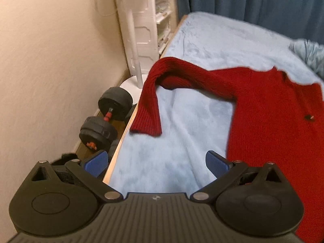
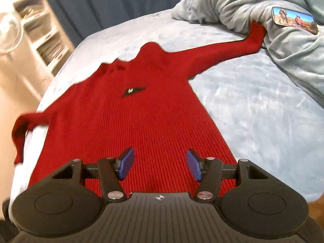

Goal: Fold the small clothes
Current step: 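Move the left tool toward the cardigan's other sleeve cuff, then grasp the sleeve cuff with the left gripper and fold it across the body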

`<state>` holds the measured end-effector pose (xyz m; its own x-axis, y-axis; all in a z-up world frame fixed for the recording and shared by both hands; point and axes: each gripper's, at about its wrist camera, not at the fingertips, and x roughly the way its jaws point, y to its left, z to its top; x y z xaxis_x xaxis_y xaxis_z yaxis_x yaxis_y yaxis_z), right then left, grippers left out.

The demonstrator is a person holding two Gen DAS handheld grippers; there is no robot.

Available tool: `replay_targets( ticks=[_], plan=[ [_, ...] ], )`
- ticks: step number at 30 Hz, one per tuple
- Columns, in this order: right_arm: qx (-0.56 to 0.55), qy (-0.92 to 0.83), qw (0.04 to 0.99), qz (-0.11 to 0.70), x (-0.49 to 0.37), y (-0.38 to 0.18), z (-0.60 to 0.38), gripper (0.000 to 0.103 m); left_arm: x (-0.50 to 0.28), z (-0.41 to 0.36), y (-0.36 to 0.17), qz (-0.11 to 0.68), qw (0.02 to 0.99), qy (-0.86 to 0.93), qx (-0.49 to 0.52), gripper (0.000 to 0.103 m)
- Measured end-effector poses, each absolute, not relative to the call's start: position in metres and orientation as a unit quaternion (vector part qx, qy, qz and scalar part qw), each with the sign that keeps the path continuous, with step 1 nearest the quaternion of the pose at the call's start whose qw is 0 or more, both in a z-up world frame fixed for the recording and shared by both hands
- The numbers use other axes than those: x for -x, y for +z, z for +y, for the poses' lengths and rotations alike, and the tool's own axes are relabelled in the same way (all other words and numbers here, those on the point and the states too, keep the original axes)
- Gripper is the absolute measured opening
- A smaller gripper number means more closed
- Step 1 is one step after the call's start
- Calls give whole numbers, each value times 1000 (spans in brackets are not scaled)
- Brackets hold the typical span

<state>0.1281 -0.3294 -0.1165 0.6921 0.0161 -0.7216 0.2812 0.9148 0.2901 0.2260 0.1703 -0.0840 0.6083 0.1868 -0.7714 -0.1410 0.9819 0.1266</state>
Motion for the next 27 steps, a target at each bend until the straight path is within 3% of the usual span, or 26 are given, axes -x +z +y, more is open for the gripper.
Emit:
replay_targets(
  ticks=[10, 19, 20, 22, 23, 27],
  plan=[
    [-243, -113, 886, 379, -200, -174, -347, 60, -308, 192, -140, 509, 854, 88, -54, 103],
    [-208, -108, 883, 407, -219, -203, -325, 60, -385, 189, -169, 476, 854, 159, -137, 103],
    [-197, -107, 885, 407, -220, -204, -322, 60, -395, 193, -172, 463, 858, 171, -142, 98],
    [-182, -103, 889, 407, -222, -205, -319, 60, -413, 198, -182, 462, 848, 192, -175, 21],
    [-177, -100, 890, 408, -222, -205, -319, 60, -425, 206, -183, 484, 829, 214, -180, 11],
    [-182, -91, 892, 403, -222, -206, -326, 60, -433, 265, -129, 421, 843, 299, -151, 10]
  ],
)
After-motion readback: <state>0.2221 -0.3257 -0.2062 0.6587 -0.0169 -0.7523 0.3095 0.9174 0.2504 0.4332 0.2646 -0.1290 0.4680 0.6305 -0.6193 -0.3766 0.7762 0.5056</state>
